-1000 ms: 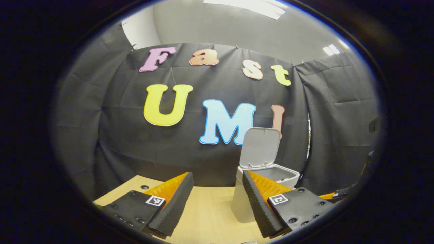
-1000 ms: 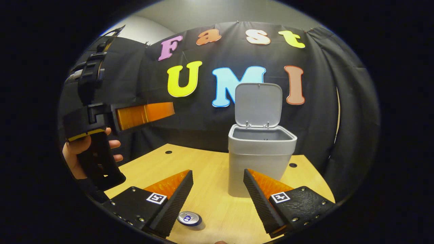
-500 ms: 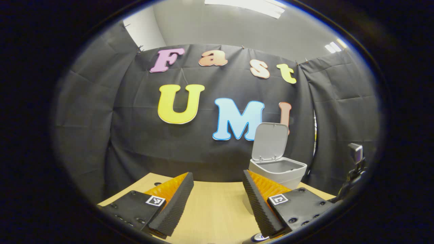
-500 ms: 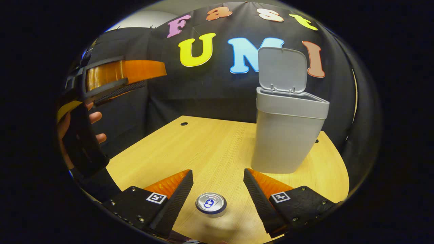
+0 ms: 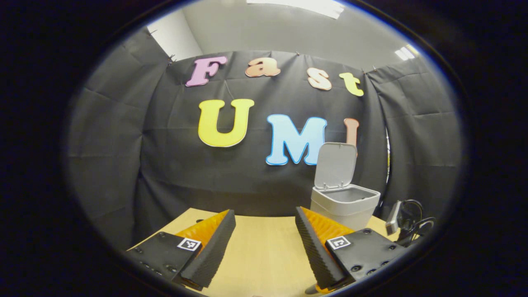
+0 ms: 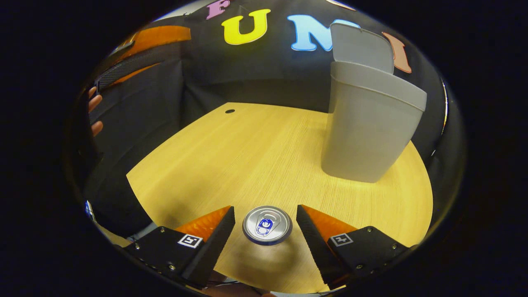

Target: Press the lid of the desktop garbage bin to open it, pick up the crumpled paper on the desktop and throw it into the bin, then pick up the pop can on the desktop and drop it into the bin, and finally close the garbage bin lid.

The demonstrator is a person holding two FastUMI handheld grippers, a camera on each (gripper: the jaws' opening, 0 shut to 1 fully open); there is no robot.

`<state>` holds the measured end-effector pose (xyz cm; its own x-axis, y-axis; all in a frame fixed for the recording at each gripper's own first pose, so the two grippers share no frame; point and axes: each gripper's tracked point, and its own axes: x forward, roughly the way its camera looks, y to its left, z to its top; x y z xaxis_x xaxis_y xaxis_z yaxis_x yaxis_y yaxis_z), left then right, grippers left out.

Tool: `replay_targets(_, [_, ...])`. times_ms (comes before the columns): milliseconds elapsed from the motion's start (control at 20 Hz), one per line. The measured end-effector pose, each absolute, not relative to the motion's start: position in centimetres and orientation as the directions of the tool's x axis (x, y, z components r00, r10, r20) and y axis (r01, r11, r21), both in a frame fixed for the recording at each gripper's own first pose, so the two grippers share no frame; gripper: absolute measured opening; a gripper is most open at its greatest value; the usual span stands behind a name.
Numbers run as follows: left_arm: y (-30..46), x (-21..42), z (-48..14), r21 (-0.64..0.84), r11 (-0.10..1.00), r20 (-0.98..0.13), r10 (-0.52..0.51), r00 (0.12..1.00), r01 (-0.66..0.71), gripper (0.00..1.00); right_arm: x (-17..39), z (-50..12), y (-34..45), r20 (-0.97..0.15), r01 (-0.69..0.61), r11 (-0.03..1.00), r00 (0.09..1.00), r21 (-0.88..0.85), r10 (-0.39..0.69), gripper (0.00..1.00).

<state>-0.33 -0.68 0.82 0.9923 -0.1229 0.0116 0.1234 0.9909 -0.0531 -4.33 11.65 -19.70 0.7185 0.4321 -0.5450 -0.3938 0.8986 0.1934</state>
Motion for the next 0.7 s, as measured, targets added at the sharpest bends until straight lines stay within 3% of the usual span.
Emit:
replay_targets(550, [-0.5,0.0,-0.4,-0.082,0.991,-0.011,-0.103,0.995,0.102,0.95,-4.8,-22.1,11.5,-0.618,-0.387,0.899,0.662,0.205,0.425,0.96])
replay_targets(700, [-0.6,-0.1,-0.4,-0.082,0.992,-0.014,-0.099,0.995,0.097,0.95,-4.7,-22.2,11.6,-0.617,-0.378,0.904,0.668,0.200,0.416,0.86])
